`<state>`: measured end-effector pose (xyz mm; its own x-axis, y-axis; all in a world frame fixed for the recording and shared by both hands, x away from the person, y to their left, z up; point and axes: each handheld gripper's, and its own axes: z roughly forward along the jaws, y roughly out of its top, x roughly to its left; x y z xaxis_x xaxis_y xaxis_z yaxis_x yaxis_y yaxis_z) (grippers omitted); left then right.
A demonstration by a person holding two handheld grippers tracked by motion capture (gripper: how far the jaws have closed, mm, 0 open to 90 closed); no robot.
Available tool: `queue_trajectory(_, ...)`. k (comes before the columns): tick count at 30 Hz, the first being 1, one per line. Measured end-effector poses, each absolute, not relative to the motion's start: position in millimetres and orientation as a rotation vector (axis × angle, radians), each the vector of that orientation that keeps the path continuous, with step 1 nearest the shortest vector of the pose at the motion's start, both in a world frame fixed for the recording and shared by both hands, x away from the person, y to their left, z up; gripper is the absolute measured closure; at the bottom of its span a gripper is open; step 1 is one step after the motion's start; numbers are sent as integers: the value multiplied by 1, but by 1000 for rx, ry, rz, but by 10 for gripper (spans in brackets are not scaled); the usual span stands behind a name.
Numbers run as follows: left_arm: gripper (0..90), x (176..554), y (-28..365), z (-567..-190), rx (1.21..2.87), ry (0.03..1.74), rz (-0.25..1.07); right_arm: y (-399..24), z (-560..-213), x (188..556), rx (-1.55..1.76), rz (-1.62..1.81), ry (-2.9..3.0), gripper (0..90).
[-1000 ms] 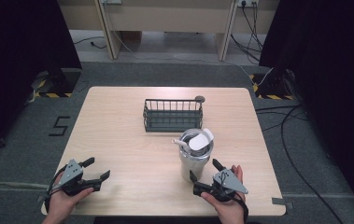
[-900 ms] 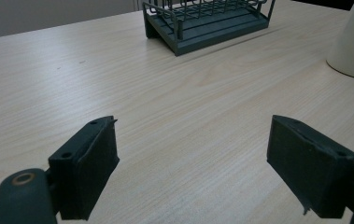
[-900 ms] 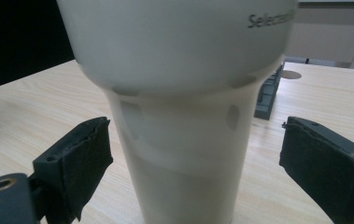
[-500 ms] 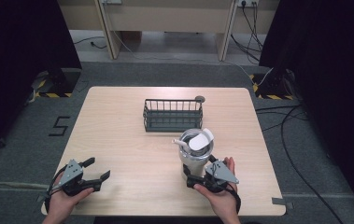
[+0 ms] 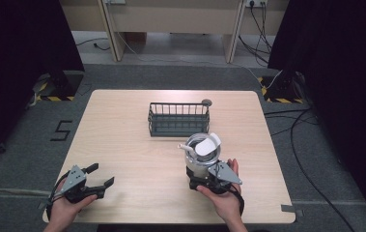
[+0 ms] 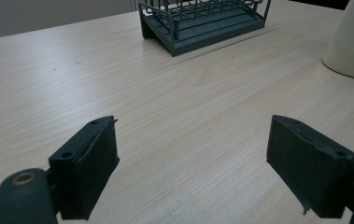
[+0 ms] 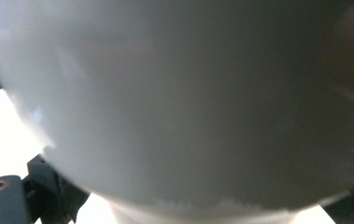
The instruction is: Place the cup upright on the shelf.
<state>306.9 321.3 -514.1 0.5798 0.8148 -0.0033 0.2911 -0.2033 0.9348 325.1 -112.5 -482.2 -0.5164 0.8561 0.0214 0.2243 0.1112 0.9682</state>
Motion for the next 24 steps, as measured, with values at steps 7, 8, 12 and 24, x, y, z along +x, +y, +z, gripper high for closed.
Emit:
queue_trajectory(7, 159, 307, 321, -514, 1769, 907, 622, -113, -484, 327, 1040, 1445, 1822, 91)
queue_trajectory(8, 159, 307, 321, -514, 1769, 906, 621, -113, -484, 327, 1036, 1445, 1820, 93)
queue_trajectory(12, 161, 307, 320, -514, 1769, 905, 621, -113, -484, 327, 1030, 1438, 1822, 98)
queue_trajectory(24, 164, 307, 321, -514, 1765, 905, 618, -113, -478, 331, 1039, 1421, 1847, 104)
